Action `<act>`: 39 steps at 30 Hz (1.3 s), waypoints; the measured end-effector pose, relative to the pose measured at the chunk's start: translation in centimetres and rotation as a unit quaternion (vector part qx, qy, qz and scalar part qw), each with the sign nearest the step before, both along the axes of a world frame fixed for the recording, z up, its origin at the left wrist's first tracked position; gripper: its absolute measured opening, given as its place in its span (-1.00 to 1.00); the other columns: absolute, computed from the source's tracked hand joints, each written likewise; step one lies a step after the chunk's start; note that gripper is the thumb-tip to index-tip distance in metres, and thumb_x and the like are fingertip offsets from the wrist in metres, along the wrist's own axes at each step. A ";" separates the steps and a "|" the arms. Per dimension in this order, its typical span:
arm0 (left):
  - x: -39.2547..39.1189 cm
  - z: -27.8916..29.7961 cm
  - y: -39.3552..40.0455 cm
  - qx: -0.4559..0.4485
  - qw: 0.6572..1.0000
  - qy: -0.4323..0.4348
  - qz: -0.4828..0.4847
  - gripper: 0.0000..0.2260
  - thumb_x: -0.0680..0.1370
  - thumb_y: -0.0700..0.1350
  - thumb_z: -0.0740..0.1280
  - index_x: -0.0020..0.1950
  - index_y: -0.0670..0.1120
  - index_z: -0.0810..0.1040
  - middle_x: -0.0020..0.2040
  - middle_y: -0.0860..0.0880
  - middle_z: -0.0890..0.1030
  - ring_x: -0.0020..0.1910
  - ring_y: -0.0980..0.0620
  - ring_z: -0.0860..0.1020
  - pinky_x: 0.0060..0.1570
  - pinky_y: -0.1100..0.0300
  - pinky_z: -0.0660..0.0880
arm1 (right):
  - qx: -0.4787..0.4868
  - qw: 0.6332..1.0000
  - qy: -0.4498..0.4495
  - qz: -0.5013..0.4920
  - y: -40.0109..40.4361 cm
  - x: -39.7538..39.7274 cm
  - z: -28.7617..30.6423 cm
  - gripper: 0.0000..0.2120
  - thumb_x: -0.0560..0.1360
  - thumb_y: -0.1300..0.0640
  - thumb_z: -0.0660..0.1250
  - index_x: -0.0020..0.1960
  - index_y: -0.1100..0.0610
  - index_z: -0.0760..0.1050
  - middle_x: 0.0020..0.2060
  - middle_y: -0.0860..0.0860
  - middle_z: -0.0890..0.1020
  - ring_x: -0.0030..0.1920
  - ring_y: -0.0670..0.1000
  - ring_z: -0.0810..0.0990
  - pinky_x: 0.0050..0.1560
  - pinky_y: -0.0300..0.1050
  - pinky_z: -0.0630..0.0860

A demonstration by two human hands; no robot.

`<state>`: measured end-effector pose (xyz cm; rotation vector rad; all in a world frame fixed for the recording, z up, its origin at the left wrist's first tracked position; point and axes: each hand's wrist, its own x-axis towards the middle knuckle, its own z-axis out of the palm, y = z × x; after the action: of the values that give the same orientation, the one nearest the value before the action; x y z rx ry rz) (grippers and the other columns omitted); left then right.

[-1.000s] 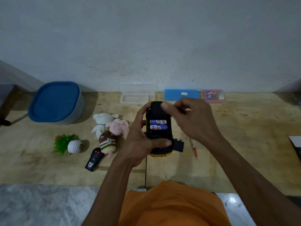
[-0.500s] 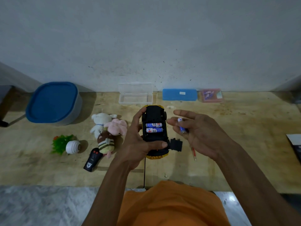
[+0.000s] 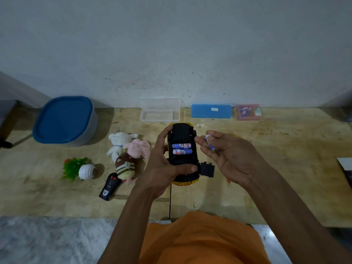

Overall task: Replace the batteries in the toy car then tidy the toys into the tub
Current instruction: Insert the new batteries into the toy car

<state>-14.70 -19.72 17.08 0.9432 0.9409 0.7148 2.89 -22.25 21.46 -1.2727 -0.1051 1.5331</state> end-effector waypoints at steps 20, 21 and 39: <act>0.5 0.1 0.2 0.006 1.000 -0.022 -0.003 0.05 0.19 -0.52 0.57 0.48 0.26 0.34 0.33 -0.13 0.53 0.13 -0.23 0.67 -0.01 -0.11 0.66 | 0.172 0.834 -0.521 0.051 -1.2 -1.8 -2.5 -0.81 0.32 0.01 0.59 -0.09 -0.12 0.67 -0.22 -0.21 0.67 -0.21 -0.24 0.59 -0.21 -0.43 0.42; 0.4 0.0 0.3 0.000 1.000 -0.027 0.003 0.04 0.19 -0.49 0.57 0.48 0.26 0.34 0.34 -0.14 0.52 0.14 -0.24 0.66 0.01 -0.15 0.65 | 0.180 0.832 -0.524 0.041 -1.3 -1.7 -2.7 -0.83 0.34 0.00 0.58 -0.09 -0.13 0.67 -0.23 -0.23 0.66 -0.21 -0.22 0.58 -0.22 -0.41 0.41; 0.2 -0.3 0.1 0.029 0.999 -0.039 0.001 0.07 0.18 -0.50 0.55 0.55 0.16 0.28 0.37 -0.17 0.50 0.10 -0.23 0.68 -0.10 -0.09 0.67 | 0.049 0.946 -0.281 0.155 0.5 -0.4 -2.9 -0.75 0.24 0.37 0.63 -0.26 0.28 0.55 -0.36 0.11 0.64 -0.40 -0.13 0.64 -0.46 -0.30 0.51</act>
<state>-14.51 -19.65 16.73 0.9578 0.8571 0.7785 2.51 -21.76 18.58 -1.6355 -0.7718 1.3542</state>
